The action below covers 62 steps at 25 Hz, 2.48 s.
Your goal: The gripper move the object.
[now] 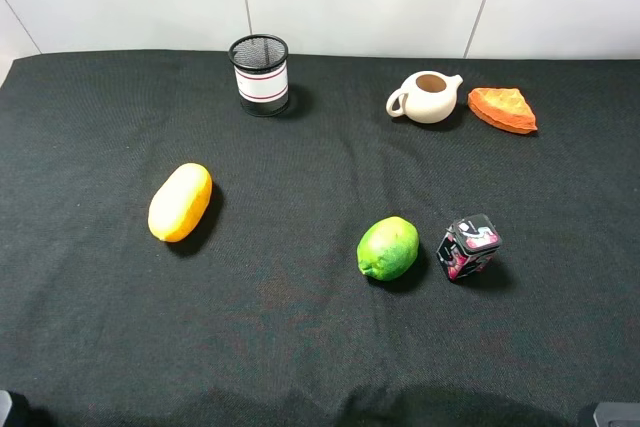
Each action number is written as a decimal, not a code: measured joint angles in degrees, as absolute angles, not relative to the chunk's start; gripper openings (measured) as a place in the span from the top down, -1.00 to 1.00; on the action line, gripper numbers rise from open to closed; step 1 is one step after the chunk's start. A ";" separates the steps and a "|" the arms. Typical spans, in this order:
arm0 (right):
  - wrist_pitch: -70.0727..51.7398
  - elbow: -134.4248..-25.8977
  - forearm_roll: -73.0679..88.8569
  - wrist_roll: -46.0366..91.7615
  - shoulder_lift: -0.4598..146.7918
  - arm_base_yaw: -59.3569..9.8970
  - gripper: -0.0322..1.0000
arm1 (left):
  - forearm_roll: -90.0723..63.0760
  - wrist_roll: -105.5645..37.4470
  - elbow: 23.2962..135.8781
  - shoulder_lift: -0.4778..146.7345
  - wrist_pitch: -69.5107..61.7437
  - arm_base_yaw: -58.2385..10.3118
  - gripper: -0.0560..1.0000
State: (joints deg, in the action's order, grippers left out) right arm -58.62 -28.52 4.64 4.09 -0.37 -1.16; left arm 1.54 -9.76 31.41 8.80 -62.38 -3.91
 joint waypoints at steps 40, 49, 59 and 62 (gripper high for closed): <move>-58.62 -28.52 4.64 4.09 -0.37 -1.16 -0.41 | -1.00 -10.16 28.19 -0.48 -60.87 -8.75 -0.98; -58.62 -28.52 4.64 4.09 -0.37 -1.16 -0.41 | -1.00 -10.23 28.19 -0.48 -60.87 -8.82 -0.98; -58.62 -28.52 4.64 4.09 -0.37 -1.16 -0.41 | -1.00 -10.23 28.19 -0.48 -60.87 -8.82 -0.98; -58.62 -28.52 4.64 4.09 -0.37 -1.16 -0.41 | -1.00 -10.23 28.19 -0.48 -60.87 -8.82 -0.98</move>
State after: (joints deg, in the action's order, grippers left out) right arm -58.62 -28.52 4.64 4.09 -0.37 -1.16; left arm -1.00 -10.23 28.19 -0.48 -60.87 -8.82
